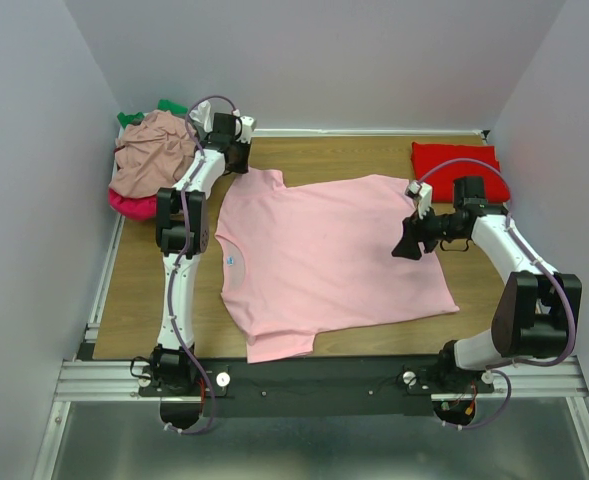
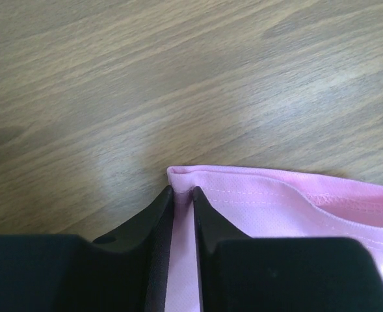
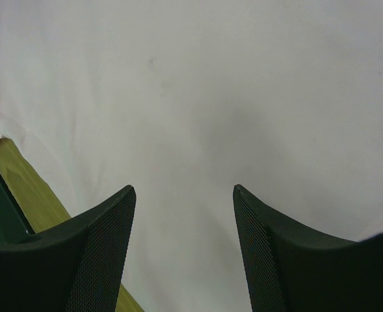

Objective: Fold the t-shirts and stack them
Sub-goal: Flatten the tshirt out

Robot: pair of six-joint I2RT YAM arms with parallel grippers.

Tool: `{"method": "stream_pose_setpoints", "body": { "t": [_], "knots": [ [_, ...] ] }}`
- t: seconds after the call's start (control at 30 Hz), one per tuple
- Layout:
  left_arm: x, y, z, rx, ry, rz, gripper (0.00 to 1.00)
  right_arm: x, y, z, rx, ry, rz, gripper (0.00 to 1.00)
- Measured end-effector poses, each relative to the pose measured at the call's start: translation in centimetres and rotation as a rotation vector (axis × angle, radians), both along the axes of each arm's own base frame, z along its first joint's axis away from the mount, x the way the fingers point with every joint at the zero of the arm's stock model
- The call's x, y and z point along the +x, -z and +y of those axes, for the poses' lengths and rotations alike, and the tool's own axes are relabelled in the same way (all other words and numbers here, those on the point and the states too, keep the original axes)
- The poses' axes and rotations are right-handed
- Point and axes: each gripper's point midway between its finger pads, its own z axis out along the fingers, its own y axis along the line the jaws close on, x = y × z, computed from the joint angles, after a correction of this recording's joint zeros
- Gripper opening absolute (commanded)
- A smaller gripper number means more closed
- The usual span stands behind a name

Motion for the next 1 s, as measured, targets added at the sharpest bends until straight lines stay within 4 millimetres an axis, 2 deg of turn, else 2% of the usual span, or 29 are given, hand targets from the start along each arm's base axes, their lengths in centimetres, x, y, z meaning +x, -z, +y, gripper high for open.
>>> {"method": "stream_pose_setpoints", "body": {
  "t": [0.07, 0.33, 0.43, 0.53, 0.67, 0.77, 0.8, 0.9, 1.0],
  "knots": [
    [0.0, 0.0, 0.0, -0.003, -0.004, 0.003, 0.00, 0.0, 0.0, 0.0, 0.000, 0.000, 0.000, 0.69],
    [-0.2, -0.4, 0.0, -0.011, -0.012, 0.006, 0.00, 0.1, 0.0, -0.3, 0.000, 0.008, -0.001, 0.69],
    [-1.0, -1.9, 0.0, -0.014, -0.014, -0.002, 0.00, 0.5, 0.0, -0.3, 0.004, 0.019, 0.011, 0.69],
    [-2.1, -4.6, 0.0, -0.021, -0.013, -0.029, 0.00, 2.5, -0.1, -0.4, 0.009, 0.053, 0.029, 0.68],
    [-2.9, -7.9, -0.1, -0.032, -0.013, -0.083, 0.00, 8.7, -1.0, -1.0, 0.026, 0.162, 0.066, 0.62],
    [-3.3, -9.0, -0.2, -0.040, -0.015, -0.104, 0.00, 16.3, -1.6, -1.9, 0.032, 0.275, 0.036, 0.54],
    [-3.4, -9.0, -0.2, -0.040, -0.015, -0.103, 0.00, 18.3, -1.7, -2.2, 0.035, 0.311, 0.030, 0.53],
    [-3.7, -8.3, -0.2, -0.042, -0.019, -0.087, 0.00, 22.2, -0.4, -3.0, 0.033, 0.399, 0.048, 0.50],
    [-3.9, -8.0, -0.2, -0.042, -0.021, -0.079, 0.00, 25.1, 1.2, -3.8, 0.018, 0.469, 0.062, 0.48]
  ]
}}
